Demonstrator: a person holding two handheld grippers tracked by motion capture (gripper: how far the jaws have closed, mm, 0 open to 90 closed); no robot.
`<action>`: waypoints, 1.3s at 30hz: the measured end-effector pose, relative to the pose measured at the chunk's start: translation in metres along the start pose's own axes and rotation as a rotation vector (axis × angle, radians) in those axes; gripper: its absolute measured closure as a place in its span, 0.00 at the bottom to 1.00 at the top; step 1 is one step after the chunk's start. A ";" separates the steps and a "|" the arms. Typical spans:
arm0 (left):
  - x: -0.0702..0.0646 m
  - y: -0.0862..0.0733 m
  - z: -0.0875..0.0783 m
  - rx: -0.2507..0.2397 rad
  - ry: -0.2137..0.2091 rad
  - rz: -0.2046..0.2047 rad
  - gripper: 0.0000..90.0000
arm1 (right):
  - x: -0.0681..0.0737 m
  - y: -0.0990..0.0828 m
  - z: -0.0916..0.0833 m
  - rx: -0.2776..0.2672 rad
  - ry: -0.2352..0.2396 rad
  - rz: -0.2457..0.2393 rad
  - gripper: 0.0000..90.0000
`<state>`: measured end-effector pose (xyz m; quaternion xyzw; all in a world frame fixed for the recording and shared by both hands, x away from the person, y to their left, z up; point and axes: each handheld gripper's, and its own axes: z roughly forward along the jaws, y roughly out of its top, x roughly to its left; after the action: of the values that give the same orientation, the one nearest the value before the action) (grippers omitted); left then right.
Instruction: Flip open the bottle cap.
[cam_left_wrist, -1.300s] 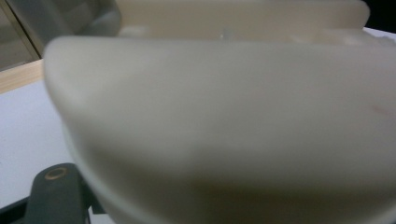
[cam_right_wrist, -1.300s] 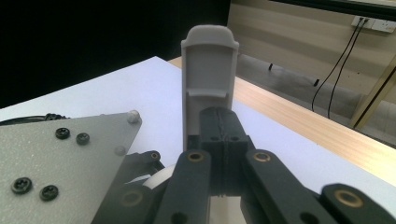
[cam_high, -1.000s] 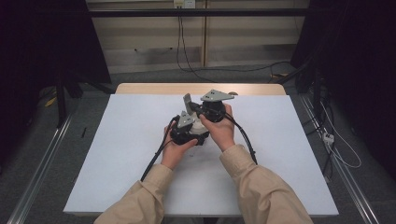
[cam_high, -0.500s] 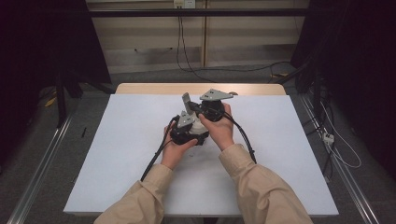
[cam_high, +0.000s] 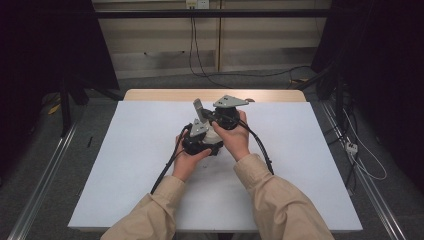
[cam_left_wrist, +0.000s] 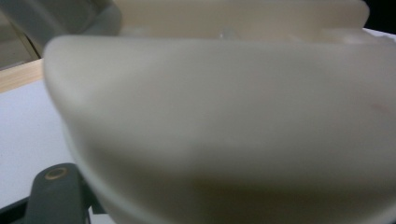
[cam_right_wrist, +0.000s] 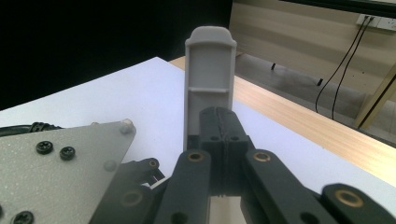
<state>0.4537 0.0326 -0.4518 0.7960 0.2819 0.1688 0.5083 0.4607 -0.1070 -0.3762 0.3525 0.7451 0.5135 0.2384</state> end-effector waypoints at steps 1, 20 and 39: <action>0.000 0.000 0.000 0.001 0.000 0.001 0.21 | 0.000 0.000 0.000 0.000 0.001 -0.002 1.00; 0.000 0.000 0.000 0.001 -0.001 0.002 0.21 | 0.000 0.000 0.005 0.005 0.005 0.005 1.00; 0.000 0.000 0.000 0.003 -0.001 0.001 0.21 | -0.001 -0.004 0.010 0.016 0.018 0.016 1.00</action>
<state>0.4537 0.0329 -0.4516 0.7970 0.2816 0.1683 0.5071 0.4669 -0.1027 -0.3833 0.3557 0.7484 0.5126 0.2249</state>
